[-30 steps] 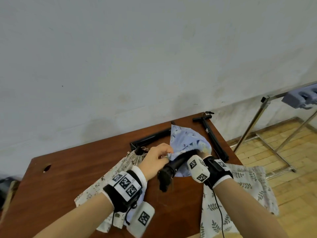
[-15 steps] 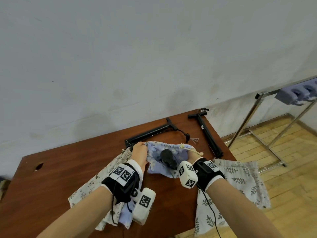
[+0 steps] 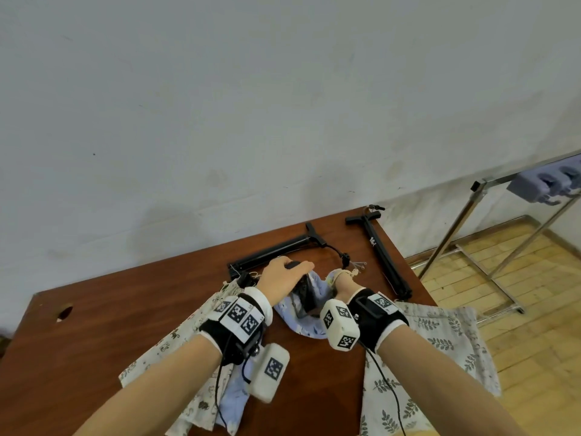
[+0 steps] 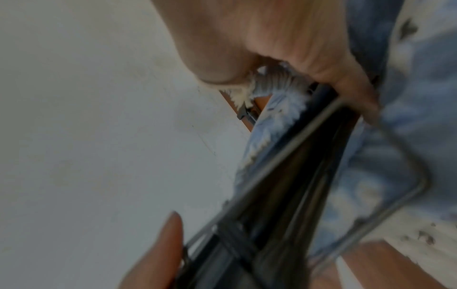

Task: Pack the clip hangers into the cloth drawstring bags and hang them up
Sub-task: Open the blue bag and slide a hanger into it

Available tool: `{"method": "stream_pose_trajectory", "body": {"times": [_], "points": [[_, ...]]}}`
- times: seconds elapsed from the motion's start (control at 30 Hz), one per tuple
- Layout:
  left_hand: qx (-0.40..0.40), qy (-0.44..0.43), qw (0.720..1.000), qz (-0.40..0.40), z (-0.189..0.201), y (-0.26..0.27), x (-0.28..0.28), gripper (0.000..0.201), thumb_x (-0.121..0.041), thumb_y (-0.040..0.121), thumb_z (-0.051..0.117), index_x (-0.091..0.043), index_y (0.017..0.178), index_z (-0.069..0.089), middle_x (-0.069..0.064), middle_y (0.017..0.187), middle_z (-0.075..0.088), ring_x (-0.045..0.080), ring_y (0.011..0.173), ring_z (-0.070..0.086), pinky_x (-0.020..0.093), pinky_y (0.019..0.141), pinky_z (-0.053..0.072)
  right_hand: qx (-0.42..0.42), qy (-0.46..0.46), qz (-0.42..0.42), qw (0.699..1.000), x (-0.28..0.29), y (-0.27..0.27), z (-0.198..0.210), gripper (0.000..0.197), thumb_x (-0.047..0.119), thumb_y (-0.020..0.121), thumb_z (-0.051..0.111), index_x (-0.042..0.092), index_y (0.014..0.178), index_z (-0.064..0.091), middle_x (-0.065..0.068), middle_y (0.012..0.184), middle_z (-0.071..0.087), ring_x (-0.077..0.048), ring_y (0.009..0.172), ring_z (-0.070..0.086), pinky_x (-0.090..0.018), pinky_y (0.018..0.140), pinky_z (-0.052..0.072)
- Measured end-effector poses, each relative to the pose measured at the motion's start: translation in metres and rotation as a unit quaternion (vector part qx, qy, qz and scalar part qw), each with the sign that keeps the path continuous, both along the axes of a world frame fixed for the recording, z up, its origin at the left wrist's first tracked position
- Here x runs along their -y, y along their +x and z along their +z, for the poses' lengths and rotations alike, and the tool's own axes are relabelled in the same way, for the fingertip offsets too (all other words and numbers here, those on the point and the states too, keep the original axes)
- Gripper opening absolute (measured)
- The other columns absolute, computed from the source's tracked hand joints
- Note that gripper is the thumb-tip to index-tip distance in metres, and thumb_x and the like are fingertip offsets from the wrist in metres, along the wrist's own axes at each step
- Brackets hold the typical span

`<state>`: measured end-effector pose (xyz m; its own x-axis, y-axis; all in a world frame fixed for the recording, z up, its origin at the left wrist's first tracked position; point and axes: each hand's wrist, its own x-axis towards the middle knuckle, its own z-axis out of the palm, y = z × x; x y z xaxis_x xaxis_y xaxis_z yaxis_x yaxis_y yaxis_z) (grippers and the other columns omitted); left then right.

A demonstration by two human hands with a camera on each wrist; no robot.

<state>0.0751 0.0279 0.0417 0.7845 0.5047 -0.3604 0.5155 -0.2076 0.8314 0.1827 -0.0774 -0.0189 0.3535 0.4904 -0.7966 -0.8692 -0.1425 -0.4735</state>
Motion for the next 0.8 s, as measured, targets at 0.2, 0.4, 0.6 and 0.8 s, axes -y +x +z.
{"method": "stream_pose_trajectory", "body": {"times": [0.2, 0.4, 0.6, 0.8], "points": [[0.015, 0.004, 1.000, 0.004, 0.004, 0.014, -0.029, 0.039, -0.038, 0.091, 0.055, -0.013, 0.064, 0.041, 0.000, 0.054, 0.038, 0.021, 0.051, 0.040, 0.035, 0.060, 0.040, 0.014, -0.045, 0.090, 0.995, 0.031, 0.031, 0.003, 0.019, 0.005, 0.096, 0.039, 0.001, 0.083, 0.053, -0.022, 0.092, 0.060, -0.037, 0.095, 0.058, -0.043, 0.092, 0.049], [0.029, 0.030, 0.999, 0.004, -0.001, 0.029, -0.033, 0.036, -0.037, 0.091, 0.056, -0.014, 0.065, 0.046, -0.004, 0.052, 0.042, 0.014, 0.046, 0.039, 0.020, 0.048, 0.033, 0.069, -0.145, 0.229, 0.960, 0.063, 0.073, 0.010, 0.009, 0.019, 0.092, 0.055, 0.011, 0.086, 0.055, -0.002, 0.059, 0.050, -0.005, 0.034, 0.042, -0.012, 0.029, 0.033], [0.028, 0.043, 0.999, 0.004, -0.001, 0.045, -0.036, 0.039, -0.034, 0.091, 0.055, -0.012, 0.064, 0.038, -0.001, 0.052, 0.035, 0.016, 0.046, 0.034, 0.024, 0.048, 0.029, 0.235, -0.271, 0.385, 0.850, 0.068, 0.056, 0.038, 0.009, 0.024, 0.098, 0.044, 0.020, 0.096, 0.052, 0.005, 0.053, 0.046, -0.006, 0.030, 0.038, -0.015, 0.030, 0.030], [0.013, 0.047, 0.999, 0.008, 0.002, 0.057, -0.041, 0.035, -0.038, 0.088, 0.056, -0.011, 0.068, 0.045, 0.004, 0.060, 0.045, 0.022, 0.055, 0.043, 0.032, 0.058, 0.040, 0.478, -0.281, 0.231, 0.799, 0.071, 0.068, 0.032, 0.053, -0.002, 0.088, 0.044, 0.030, 0.131, 0.050, -0.009, 0.089, 0.067, -0.018, 0.064, 0.058, -0.018, 0.049, 0.046]]}}
